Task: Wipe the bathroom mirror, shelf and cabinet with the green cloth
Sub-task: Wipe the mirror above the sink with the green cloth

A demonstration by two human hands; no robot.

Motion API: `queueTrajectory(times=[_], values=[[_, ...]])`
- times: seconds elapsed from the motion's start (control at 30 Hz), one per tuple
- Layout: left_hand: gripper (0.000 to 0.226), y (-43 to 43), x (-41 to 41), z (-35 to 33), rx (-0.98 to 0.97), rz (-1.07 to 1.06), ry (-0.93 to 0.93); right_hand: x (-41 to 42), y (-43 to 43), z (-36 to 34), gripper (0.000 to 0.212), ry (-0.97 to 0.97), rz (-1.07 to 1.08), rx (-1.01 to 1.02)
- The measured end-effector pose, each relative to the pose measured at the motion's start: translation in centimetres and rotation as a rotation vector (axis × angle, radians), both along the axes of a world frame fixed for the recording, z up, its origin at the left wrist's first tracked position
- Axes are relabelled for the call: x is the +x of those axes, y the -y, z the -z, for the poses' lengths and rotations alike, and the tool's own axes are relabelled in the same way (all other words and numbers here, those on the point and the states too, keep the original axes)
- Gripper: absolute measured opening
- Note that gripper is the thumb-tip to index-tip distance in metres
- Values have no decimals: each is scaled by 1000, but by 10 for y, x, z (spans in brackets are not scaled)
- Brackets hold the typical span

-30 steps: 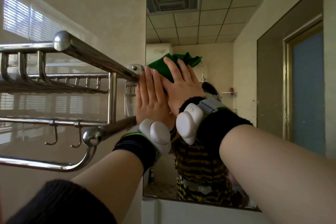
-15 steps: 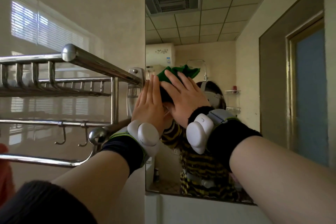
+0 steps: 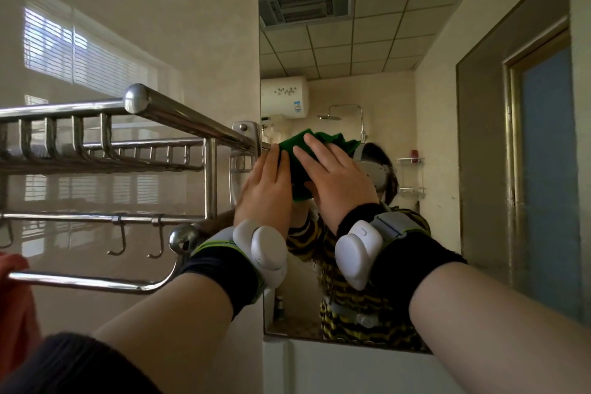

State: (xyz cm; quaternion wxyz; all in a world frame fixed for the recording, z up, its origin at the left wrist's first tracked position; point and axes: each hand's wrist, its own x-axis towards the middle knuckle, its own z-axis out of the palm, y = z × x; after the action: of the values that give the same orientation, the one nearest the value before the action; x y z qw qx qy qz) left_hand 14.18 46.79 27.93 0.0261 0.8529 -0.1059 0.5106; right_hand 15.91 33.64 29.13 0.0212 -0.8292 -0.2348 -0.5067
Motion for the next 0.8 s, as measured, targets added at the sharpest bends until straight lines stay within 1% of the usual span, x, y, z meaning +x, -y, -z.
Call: queueTrajectory(times=[0.1,0.23,0.27,0.37,0.43,0.53,0.6,0.7,0.8], values=[[59,3,-3,-5,-4,-27,-34,-1,-2,-6,59,14,8,-11],[56,7,-10,-17,-53,-30,-49,-5,-5,-12,79,27,-36,-4],[54,9,-11,-20,-79,-31,-49,-5,-6,-12,81,32,-48,10],[49,14,-16,-26,-150,-35,-73,-4,-8,-11,70,30,-54,48],[46,15,-18,-27,-144,-56,-73,-3,-7,-10,64,33,-65,55],[38,16,-19,-26,-133,-55,-26,-7,-6,-8,62,38,-65,73],[33,17,-18,-21,-128,-64,-9,-9,-7,-6,68,23,-54,70],[41,15,-14,-10,-102,-55,-9,-10,-7,0,75,-41,-38,51],[46,10,-14,-2,-79,-36,-38,-9,-4,6,74,-98,-24,14]])
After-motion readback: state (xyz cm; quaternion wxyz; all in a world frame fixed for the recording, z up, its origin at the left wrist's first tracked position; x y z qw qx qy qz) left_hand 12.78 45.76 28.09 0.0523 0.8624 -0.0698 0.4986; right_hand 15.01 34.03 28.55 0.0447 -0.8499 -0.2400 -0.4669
